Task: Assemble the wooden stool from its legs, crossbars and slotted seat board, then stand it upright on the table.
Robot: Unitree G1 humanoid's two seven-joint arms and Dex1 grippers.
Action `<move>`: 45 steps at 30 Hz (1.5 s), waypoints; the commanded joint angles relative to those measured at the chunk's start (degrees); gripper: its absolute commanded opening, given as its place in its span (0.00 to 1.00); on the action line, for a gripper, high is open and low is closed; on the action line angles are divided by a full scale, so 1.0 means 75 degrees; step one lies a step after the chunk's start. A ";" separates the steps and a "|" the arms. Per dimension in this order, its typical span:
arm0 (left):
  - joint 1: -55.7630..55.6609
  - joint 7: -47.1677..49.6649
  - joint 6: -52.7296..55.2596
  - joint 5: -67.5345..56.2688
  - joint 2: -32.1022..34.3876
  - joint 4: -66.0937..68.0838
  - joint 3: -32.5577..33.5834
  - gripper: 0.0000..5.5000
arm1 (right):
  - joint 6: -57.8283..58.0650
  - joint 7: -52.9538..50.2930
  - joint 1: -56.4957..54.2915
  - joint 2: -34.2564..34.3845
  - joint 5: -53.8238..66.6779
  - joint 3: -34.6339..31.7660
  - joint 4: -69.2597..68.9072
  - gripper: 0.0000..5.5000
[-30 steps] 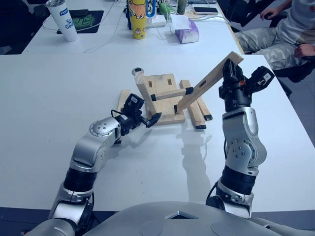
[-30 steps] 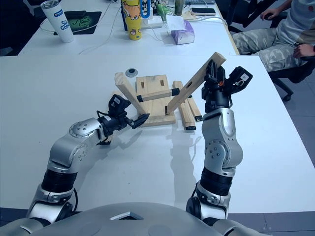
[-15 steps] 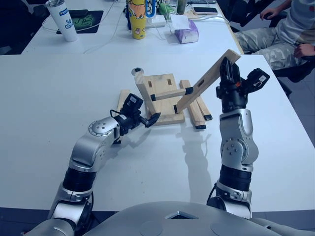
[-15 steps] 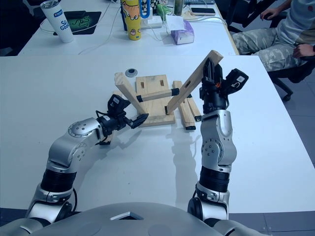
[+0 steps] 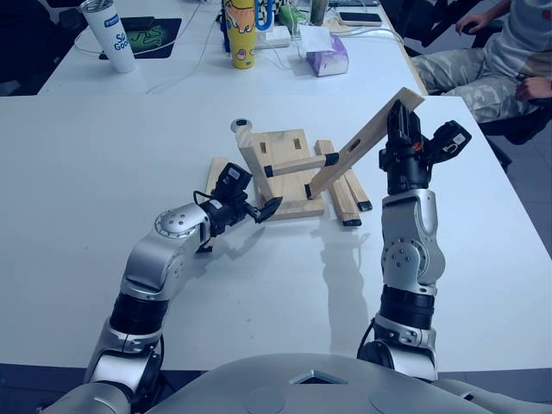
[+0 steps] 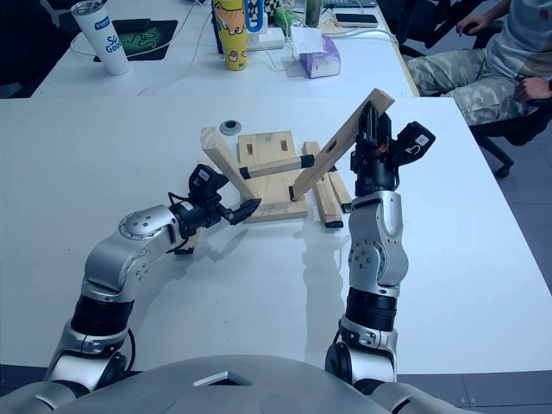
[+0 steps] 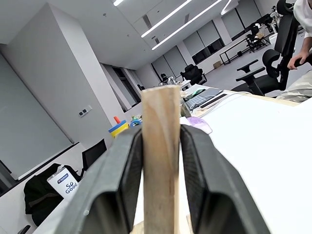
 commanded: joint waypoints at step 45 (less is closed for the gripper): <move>0.0119 0.0144 0.0095 -0.0066 -0.0051 -0.0094 0.0190 0.86 | -0.0435 0.0620 0.1449 -0.1062 -0.2309 0.1747 -0.0143 0.19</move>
